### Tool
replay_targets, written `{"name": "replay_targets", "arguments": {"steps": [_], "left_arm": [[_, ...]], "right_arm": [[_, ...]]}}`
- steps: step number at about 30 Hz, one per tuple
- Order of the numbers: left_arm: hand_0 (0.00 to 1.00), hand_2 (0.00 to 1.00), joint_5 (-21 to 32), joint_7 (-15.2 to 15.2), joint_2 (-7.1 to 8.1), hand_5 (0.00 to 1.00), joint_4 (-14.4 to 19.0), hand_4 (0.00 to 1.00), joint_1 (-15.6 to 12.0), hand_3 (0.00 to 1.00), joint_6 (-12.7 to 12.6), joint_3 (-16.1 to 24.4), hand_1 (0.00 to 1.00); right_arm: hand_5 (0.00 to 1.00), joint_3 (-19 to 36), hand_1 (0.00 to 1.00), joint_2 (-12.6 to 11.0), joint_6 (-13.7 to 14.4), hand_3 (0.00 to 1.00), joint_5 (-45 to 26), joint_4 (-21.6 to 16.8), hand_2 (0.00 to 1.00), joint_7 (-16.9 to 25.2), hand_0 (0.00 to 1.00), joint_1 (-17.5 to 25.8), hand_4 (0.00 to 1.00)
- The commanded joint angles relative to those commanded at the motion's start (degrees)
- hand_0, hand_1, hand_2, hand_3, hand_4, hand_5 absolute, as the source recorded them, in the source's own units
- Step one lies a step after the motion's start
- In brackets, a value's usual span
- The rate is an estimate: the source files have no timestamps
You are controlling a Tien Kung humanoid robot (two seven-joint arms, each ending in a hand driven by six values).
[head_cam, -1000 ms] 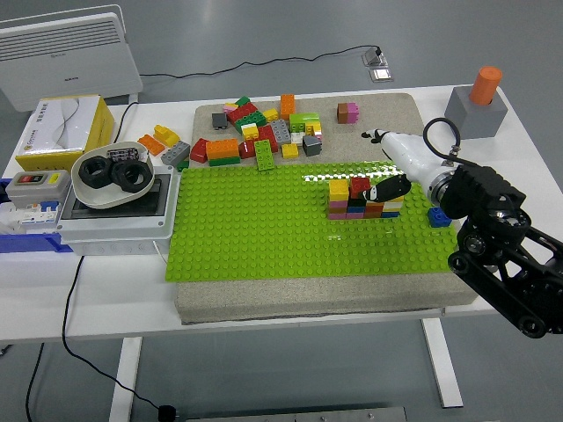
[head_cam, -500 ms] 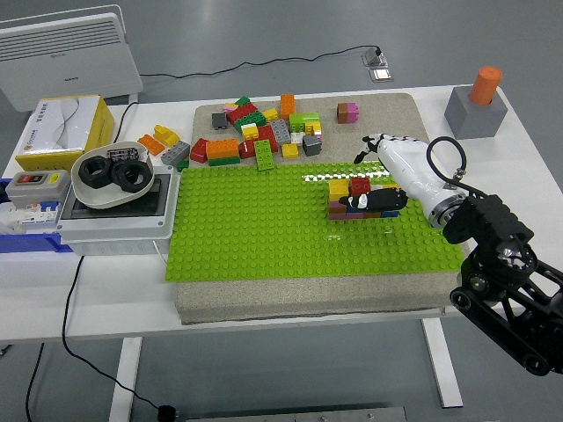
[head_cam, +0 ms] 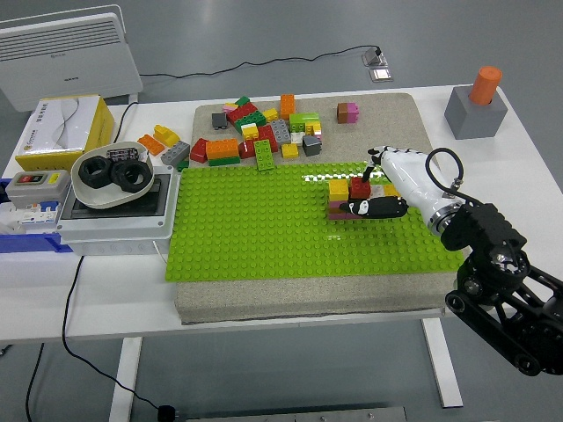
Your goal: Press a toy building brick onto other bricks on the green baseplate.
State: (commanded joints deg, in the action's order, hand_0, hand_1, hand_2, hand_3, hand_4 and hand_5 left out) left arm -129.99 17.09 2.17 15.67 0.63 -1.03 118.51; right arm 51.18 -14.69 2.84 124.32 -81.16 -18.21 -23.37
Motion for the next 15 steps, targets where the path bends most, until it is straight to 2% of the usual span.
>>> {"name": "replay_targets", "arguments": {"steps": [15], "left_arm": [[0.769, 0.655, -0.01, 0.00, 0.08, 0.485, -0.01, 0.575, 0.05, 0.483, 0.00, 0.01, 0.705]], "right_arm": [[0.618, -0.68, 0.825, 0.91, -0.17, 0.584, -0.62, 2.87, 0.851, -0.23, 0.839, -1.14, 0.997]]}}
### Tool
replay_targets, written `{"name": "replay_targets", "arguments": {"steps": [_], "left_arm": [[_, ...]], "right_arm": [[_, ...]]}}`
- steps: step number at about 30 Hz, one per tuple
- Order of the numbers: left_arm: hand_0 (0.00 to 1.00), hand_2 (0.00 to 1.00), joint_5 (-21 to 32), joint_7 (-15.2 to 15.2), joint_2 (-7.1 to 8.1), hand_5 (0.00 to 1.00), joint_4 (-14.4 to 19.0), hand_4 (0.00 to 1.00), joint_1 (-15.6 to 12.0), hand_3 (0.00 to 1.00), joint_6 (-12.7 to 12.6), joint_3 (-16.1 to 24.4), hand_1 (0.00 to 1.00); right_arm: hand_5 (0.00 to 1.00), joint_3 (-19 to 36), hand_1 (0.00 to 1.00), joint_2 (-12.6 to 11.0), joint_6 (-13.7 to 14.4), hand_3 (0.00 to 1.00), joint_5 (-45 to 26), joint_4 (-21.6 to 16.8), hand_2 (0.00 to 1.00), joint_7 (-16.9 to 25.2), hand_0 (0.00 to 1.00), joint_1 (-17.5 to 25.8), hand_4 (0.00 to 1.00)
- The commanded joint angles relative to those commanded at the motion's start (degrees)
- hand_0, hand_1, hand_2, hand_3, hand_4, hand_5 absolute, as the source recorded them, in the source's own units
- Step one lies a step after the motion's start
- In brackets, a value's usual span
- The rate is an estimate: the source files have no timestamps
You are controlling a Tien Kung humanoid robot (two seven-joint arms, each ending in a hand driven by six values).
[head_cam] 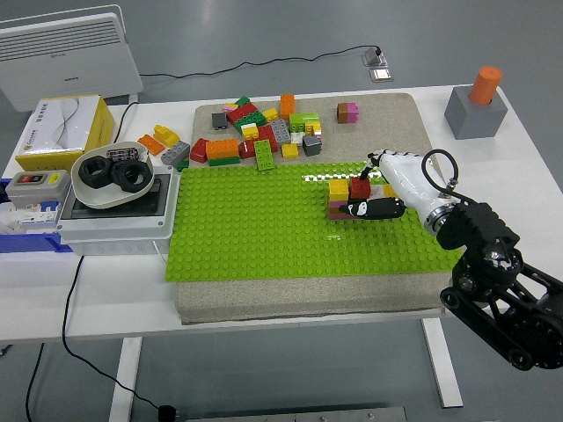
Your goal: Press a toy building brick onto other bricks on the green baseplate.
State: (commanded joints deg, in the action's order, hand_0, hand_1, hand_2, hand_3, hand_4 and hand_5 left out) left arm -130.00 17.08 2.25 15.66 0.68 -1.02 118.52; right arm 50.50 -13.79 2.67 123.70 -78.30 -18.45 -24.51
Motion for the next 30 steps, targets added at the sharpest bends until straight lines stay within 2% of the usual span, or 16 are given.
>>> {"name": "replay_targets", "arguments": {"steps": [21, 30], "left_arm": [[0.769, 0.655, 0.00, -0.03, 0.00, 0.484, 0.03, 0.572, -0.02, 0.483, -0.02, 0.02, 0.705], [0.769, 0.654, 0.00, -0.04, 0.01, 0.483, 0.03, 0.573, 0.04, 0.483, -0.04, 0.02, 0.705]], "right_arm": [[0.612, -0.60, 0.819, -0.46, -0.08, 0.588, -0.34, -0.76, 0.848, -0.10, 0.841, 0.36, 0.990], [0.611, -1.49, 0.817, 0.17, 0.02, 0.588, -0.48, 0.91, 0.846, 0.04, 0.841, 0.15, 0.989]]}}
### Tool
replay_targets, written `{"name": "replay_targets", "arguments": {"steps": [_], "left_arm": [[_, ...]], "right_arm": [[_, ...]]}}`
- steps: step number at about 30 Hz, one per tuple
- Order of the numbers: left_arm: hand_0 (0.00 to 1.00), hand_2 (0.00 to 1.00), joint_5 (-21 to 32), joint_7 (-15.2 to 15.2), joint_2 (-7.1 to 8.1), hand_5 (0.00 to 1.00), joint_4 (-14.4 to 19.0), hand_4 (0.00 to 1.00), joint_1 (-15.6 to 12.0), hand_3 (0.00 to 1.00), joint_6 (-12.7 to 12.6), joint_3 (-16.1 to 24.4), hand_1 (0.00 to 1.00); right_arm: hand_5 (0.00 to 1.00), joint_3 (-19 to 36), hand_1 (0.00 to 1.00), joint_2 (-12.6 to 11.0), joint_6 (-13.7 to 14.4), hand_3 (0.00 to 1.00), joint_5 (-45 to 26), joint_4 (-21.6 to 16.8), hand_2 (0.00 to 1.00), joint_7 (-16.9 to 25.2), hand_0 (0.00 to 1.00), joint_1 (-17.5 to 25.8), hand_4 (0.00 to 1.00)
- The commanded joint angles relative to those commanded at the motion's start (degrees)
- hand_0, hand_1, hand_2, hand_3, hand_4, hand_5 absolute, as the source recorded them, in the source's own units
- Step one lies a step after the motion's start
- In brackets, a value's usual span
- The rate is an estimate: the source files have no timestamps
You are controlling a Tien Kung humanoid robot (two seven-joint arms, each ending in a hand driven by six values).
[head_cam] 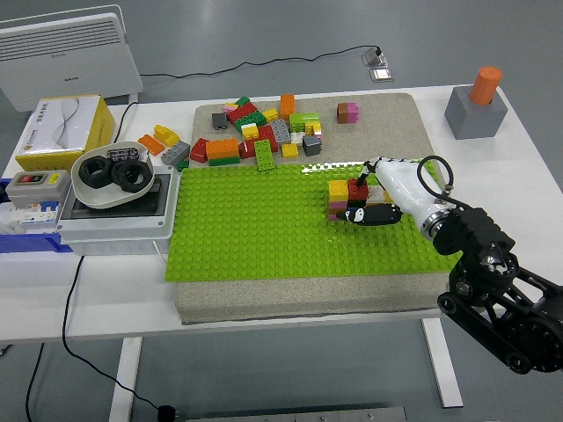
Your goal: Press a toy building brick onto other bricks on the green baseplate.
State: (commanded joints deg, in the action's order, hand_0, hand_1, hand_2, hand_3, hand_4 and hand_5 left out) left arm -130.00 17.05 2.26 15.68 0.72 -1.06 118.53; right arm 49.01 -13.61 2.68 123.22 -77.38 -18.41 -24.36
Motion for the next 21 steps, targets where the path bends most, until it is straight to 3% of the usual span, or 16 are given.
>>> {"name": "replay_targets", "arguments": {"steps": [21], "left_arm": [[0.770, 0.655, 0.00, -0.16, 0.02, 0.487, 0.02, 0.572, 0.00, 0.483, -0.14, -0.01, 0.705]], "right_arm": [[0.602, -0.73, 0.813, -0.21, -0.24, 0.585, 0.86, 0.25, 0.842, -0.27, 0.844, 0.21, 0.978]]}}
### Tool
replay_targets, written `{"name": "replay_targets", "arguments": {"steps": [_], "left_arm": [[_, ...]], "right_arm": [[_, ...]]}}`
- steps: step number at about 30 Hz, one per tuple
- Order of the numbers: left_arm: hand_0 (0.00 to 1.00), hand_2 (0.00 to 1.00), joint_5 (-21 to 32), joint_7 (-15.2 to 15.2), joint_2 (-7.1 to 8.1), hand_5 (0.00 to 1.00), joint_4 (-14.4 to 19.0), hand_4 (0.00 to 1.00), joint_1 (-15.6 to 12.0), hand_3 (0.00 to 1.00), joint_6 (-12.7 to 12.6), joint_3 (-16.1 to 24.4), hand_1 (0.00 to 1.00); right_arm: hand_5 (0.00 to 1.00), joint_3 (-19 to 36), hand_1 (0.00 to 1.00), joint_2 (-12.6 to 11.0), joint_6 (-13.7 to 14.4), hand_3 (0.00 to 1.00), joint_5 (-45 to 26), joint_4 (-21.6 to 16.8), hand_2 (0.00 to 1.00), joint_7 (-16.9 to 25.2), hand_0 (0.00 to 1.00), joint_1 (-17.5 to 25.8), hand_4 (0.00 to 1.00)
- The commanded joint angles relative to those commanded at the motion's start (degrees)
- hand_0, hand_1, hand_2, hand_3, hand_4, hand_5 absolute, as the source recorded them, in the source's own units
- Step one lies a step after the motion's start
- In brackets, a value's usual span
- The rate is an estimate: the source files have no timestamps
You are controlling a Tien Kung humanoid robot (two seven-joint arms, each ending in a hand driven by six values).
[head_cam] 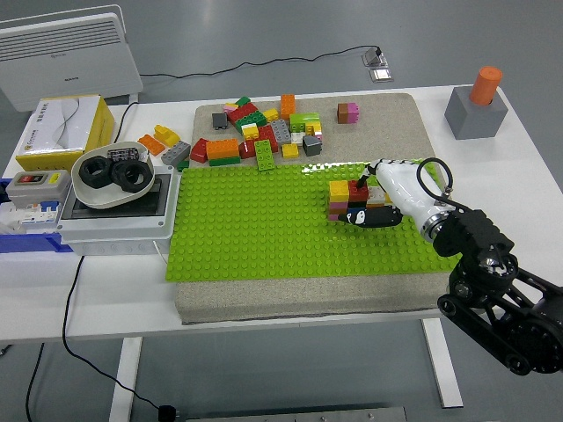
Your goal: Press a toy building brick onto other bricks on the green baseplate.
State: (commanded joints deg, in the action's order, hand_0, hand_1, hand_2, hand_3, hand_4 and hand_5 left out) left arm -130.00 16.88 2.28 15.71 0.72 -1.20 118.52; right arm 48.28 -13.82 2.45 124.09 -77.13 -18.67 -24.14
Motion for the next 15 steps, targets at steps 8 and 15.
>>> {"name": "replay_targets", "arguments": {"steps": [8, 15], "left_arm": [[0.769, 0.655, 0.00, -0.06, 0.02, 0.487, -0.02, 0.572, -0.04, 0.483, -0.08, -0.02, 0.705], [0.770, 0.655, 0.00, -0.03, -0.01, 0.487, -0.09, 0.573, -0.17, 0.482, -0.07, 0.12, 0.705]], "right_arm": [[0.597, -0.10, 0.815, -0.04, -0.07, 0.582, 0.09, 0.04, 0.841, -0.06, 0.843, -0.01, 0.975], [0.595, 0.21, 0.813, -0.70, 0.35, 0.579, -0.38, -1.28, 0.841, 0.11, 0.843, -0.27, 0.974]]}}
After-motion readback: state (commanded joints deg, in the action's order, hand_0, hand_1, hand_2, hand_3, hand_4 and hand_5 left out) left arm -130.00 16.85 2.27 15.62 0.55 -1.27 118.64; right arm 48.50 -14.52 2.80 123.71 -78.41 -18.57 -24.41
